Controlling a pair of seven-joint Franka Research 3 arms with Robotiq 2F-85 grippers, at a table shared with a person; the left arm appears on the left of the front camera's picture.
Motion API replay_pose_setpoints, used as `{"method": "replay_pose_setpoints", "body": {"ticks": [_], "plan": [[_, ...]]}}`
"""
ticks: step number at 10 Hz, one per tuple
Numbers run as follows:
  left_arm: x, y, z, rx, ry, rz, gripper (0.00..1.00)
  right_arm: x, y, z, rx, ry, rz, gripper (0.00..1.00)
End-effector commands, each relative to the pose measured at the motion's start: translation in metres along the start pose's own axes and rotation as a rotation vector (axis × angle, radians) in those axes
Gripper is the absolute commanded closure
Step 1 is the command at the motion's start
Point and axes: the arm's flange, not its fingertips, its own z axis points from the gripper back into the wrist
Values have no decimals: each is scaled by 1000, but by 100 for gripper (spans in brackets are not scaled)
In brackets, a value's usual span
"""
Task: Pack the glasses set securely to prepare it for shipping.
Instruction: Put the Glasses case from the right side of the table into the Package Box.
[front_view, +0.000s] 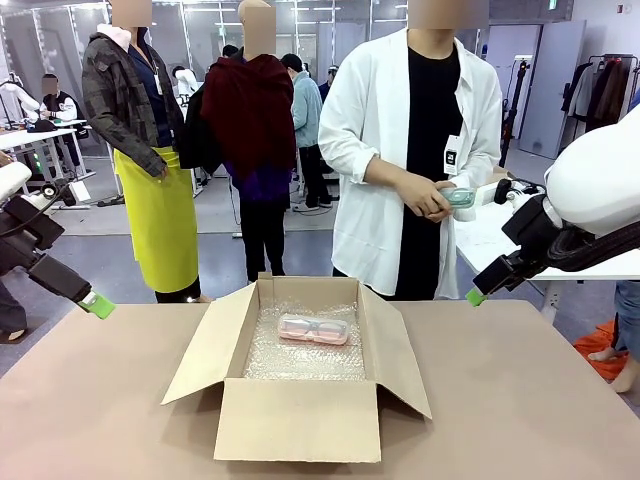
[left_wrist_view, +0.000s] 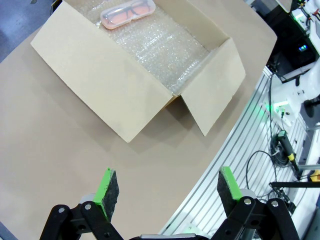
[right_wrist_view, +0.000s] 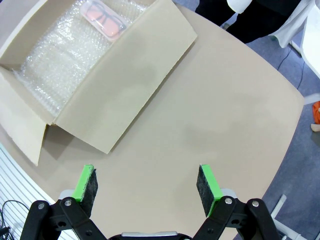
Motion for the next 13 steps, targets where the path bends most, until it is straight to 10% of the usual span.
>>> {"method": "replay_pose_setpoints", "body": {"ticks": [1, 13], "plan": [[-1, 1, 2, -28, -15, -16, 0, 3, 1, 1, 1, 10, -16, 0], [-1, 1, 2, -28, -15, -16, 0, 3, 1, 1, 1, 10, -16, 0]]}}
